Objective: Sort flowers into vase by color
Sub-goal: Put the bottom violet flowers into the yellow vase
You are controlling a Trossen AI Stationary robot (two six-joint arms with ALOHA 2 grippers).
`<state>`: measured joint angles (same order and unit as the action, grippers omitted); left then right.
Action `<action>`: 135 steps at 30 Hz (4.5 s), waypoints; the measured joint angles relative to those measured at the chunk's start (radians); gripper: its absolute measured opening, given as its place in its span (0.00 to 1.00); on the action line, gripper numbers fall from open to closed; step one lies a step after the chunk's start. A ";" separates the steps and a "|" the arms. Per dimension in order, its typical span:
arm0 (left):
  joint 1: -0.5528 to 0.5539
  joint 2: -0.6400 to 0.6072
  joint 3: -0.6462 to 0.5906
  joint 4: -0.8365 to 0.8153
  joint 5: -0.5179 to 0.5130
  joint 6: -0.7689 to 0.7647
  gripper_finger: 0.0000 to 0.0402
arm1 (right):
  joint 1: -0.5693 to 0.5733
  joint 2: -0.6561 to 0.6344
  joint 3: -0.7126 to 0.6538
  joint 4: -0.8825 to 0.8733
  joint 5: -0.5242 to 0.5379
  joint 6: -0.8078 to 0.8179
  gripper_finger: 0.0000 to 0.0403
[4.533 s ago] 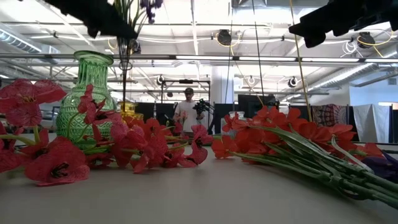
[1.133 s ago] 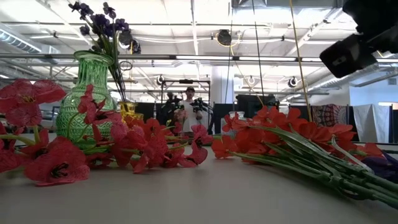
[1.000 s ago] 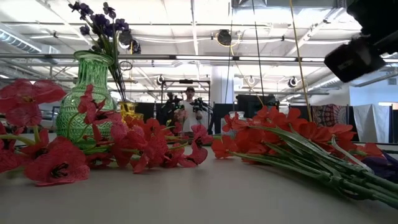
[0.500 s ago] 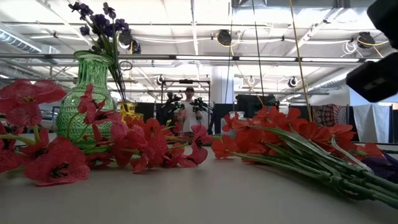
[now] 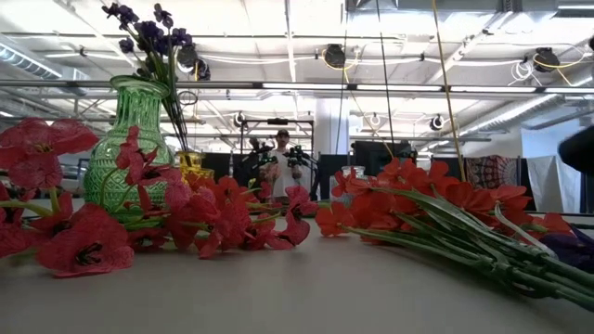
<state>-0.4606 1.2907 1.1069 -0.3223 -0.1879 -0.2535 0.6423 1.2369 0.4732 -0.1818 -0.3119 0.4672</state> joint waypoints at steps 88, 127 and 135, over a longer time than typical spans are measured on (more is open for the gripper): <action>-0.203 -0.162 0.092 -0.191 -0.800 0.156 0.49 | -0.294 -0.058 0.404 0.503 0.559 -0.775 0.00; -0.373 -0.156 0.048 -0.651 -1.153 -0.448 0.49 | -0.740 0.819 0.886 1.324 -0.061 -0.434 0.01; -0.389 -0.156 0.048 -0.651 -1.151 -0.448 0.49 | -0.810 0.947 0.934 1.443 -0.057 -0.353 0.01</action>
<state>-0.8494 1.1347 1.1553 -0.9737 -1.3392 -0.7017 -0.1674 2.1843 1.4072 1.2608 -0.3687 0.1140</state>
